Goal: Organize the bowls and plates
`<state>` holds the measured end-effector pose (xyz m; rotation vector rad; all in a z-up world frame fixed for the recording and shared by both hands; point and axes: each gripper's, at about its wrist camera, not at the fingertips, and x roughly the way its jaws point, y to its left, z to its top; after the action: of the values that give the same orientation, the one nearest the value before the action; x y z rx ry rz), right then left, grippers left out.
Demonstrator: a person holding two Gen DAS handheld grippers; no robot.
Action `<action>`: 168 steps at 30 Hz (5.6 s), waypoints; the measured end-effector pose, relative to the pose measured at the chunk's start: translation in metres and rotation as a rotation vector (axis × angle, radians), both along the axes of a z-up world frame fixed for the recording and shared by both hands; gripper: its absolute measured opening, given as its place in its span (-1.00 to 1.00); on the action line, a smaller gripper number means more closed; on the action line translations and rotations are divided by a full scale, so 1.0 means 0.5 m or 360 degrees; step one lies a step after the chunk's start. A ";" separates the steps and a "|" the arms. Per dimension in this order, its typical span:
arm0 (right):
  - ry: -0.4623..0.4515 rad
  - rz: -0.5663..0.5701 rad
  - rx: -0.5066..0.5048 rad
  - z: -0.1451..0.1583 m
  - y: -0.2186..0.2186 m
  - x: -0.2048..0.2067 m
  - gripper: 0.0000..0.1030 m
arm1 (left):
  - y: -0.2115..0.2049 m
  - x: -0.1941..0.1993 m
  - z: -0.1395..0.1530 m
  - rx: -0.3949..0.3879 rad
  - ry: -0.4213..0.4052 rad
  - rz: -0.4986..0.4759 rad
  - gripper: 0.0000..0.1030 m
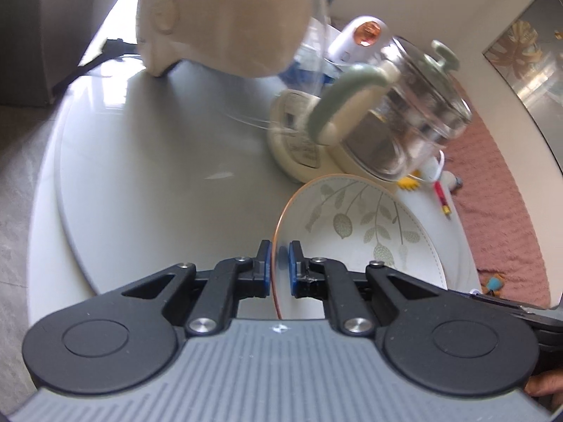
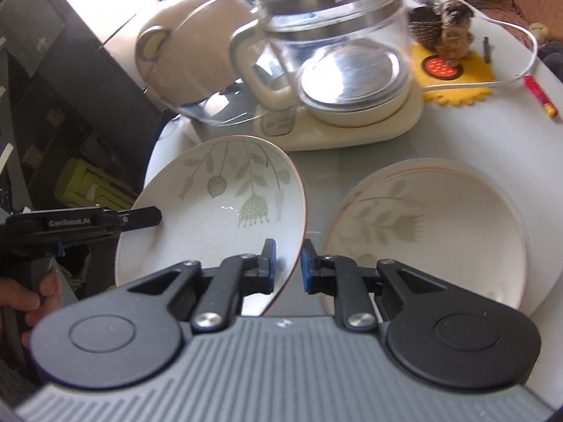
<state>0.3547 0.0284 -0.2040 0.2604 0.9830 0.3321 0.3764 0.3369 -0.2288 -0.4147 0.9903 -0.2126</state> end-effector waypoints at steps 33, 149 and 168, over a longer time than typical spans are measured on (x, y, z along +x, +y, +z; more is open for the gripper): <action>0.0065 -0.0090 -0.0126 -0.052 -0.289 0.003 -0.65 | -0.350 0.038 -0.081 0.0074 0.0155 -0.0139 -0.76; -0.0347 0.0242 -0.0159 0.196 -0.379 -0.361 -0.64 | -0.530 -0.495 0.248 0.0260 -0.0155 0.0139 -0.41; -0.0087 0.0626 -0.0205 0.082 -0.177 -0.349 -0.63 | -0.305 -0.551 0.116 0.0243 0.0059 0.0319 0.07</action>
<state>0.1802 -0.0601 -0.1629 -0.0625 0.9952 0.6282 0.1010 0.1842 -0.1709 -0.3761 0.9870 0.0517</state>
